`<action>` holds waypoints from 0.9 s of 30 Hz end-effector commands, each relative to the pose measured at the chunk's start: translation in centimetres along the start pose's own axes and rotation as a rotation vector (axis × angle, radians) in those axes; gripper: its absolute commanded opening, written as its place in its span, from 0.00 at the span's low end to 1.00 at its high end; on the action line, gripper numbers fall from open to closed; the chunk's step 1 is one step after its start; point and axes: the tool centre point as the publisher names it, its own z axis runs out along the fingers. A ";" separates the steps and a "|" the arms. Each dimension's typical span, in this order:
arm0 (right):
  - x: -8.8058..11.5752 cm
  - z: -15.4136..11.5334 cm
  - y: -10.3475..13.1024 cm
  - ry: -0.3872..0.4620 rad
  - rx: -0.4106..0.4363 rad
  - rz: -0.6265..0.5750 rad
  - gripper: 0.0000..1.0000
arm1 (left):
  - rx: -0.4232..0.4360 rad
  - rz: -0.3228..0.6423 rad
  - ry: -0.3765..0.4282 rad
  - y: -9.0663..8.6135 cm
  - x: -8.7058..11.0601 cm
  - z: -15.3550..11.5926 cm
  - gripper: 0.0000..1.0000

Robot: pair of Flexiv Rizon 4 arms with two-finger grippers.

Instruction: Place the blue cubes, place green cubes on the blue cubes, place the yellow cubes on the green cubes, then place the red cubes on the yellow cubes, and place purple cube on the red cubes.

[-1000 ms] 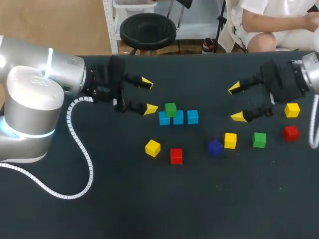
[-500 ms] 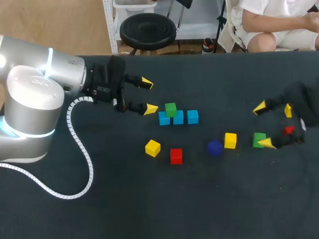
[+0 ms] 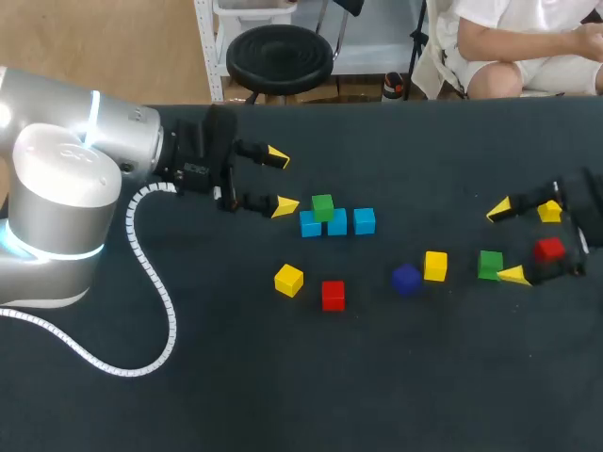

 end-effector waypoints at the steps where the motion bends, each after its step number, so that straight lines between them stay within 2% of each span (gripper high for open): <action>1: 0.3 0.3 -0.4 -0.021 -0.005 -0.001 1.00 | -0.002 0.002 -0.005 -0.1 0.1 -0.1 1.00; 3: 0.3 0.3 -0.4 -0.021 -0.005 -0.001 1.00 | -0.002 0.002 -0.005 -0.1 0.1 -0.1 1.00; 5: 1.1 0.2 -0.3 -0.033 -0.010 0.032 1.00 | -0.002 0.002 -0.005 -0.1 0.1 -0.1 1.00; 15: 3.2 -1.7 0.6 0.014 -0.002 0.108 1.00 | -0.002 0.002 -0.005 -0.1 0.1 -0.1 1.00; 21: 4.1 -0.6 0.4 0.033 -0.031 0.129 1.00 | -0.002 0.002 -0.005 -0.1 0.1 -0.1 1.00; 27: 5.4 0.6 -0.6 0.006 -0.021 0.139 1.00 | -0.002 0.002 -0.005 -0.1 0.1 -0.1 1.00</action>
